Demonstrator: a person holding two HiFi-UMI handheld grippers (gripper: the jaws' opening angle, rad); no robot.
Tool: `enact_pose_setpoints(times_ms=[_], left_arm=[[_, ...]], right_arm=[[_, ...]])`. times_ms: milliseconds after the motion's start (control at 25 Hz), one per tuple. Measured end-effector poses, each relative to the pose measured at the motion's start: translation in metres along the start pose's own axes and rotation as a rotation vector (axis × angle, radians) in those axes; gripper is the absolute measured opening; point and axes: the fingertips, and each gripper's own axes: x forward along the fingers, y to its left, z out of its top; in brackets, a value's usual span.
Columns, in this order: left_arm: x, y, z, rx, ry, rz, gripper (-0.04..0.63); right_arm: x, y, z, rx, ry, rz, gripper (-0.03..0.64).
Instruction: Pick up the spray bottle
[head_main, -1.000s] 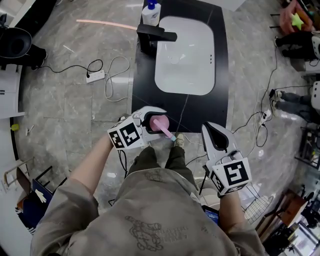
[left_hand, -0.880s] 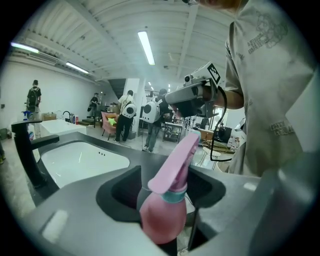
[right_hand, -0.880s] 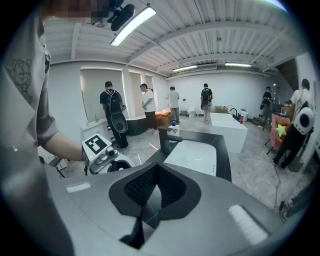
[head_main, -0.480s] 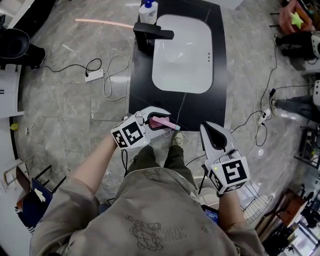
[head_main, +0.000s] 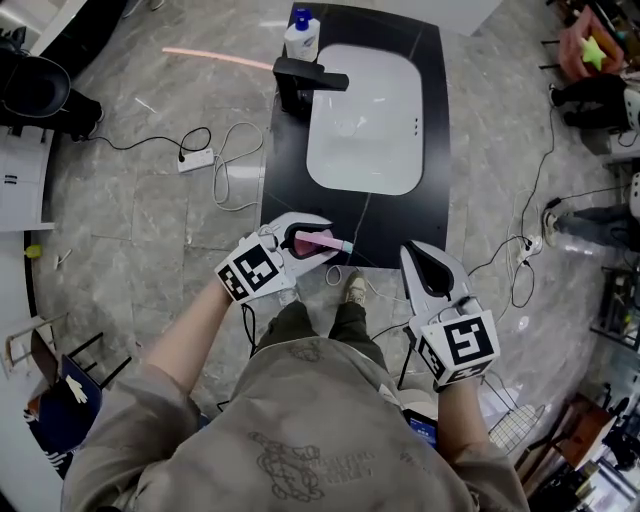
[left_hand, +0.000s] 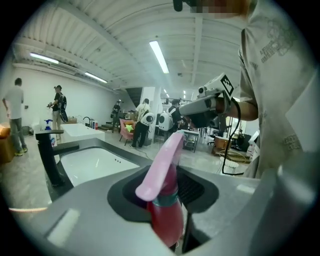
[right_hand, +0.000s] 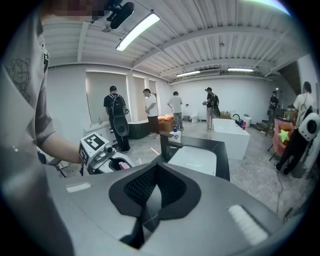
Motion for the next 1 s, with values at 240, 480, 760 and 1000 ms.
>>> enact_pose_setpoints(times_ms=[240,480,760,1000], left_arm=[[-0.03,0.016,0.049,-0.01,-0.069,0.152,0.137],[-0.069,0.028,0.103,0.002,-0.116,0.311,0.137],[-0.118,0.034,0.17,0.012,-0.179,0.49,0.137],[-0.162,0.025,0.228,0.053,-0.276,0.613,0.137]], right_arm=[[-0.009,-0.007,0.035,-0.048,-0.096,0.004,0.028],[-0.029,-0.015,0.086,-0.097,-0.232,-0.011,0.028],[-0.068,-0.012,0.143,-0.156,-0.379,-0.021,0.028],[-0.106,-0.003,0.18,-0.206,-0.489,-0.018,0.028]])
